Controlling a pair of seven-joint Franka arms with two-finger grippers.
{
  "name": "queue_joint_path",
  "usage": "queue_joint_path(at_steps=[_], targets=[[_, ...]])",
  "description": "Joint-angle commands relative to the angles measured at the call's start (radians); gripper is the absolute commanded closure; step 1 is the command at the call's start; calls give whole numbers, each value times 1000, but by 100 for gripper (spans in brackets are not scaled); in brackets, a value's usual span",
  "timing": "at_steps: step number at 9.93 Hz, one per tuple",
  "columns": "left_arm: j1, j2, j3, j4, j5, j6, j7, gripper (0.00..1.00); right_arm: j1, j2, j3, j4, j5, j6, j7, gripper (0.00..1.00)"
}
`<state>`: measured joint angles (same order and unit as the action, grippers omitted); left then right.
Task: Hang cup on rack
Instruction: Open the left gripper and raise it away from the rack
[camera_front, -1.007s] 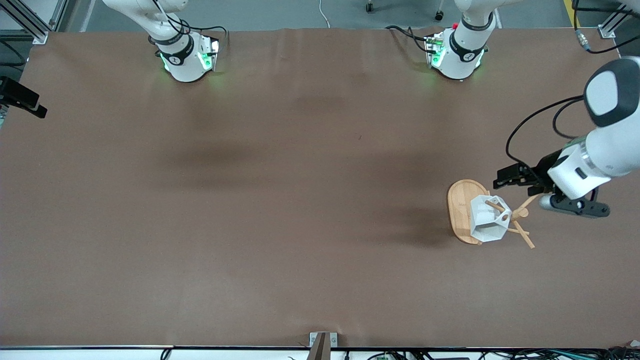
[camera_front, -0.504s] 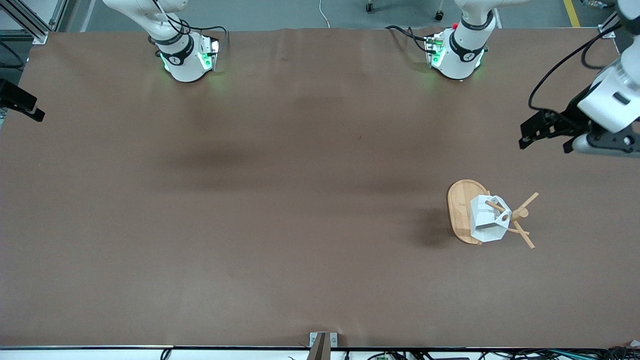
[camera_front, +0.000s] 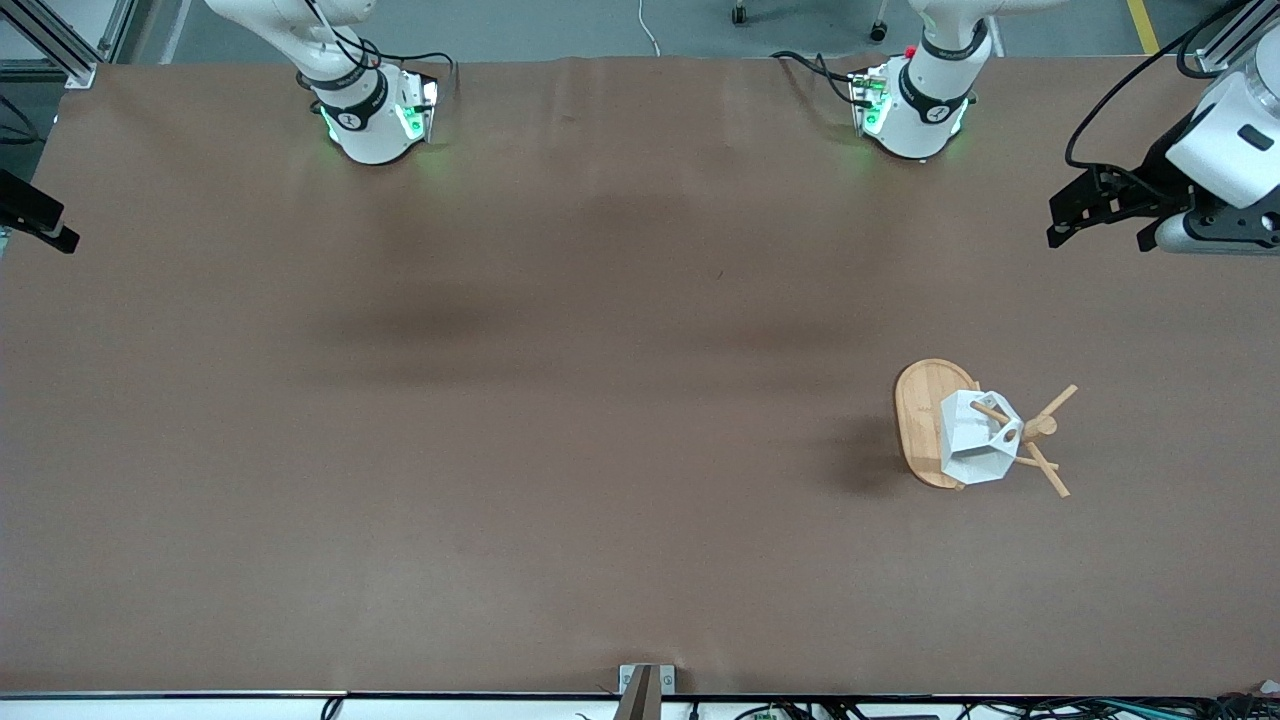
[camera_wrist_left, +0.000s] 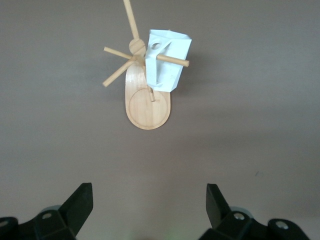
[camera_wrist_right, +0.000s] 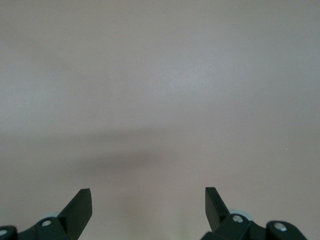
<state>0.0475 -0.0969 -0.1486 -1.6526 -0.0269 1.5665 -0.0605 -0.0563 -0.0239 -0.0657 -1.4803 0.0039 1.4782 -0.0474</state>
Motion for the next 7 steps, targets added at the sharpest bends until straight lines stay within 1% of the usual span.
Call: queue_joint_path(at_steps=[1, 2, 5, 7], targets=[[-3, -32, -6, -50, 57, -11, -28, 0, 7, -8, -8, -9, -5, 1, -9, 0], [-2, -30, 0, -47, 56, -16, -18, 0, 6, -8, -8, -9, -5, -1, -9, 0], [-2, 6, 1, 10, 58, -23, -5, 0, 6, -7, -8, -9, -5, -1, -11, 0], [-1, 8, 1, 19, 58, -43, -4, 0, 6, -8, -8, -9, -5, -1, -9, 0]])
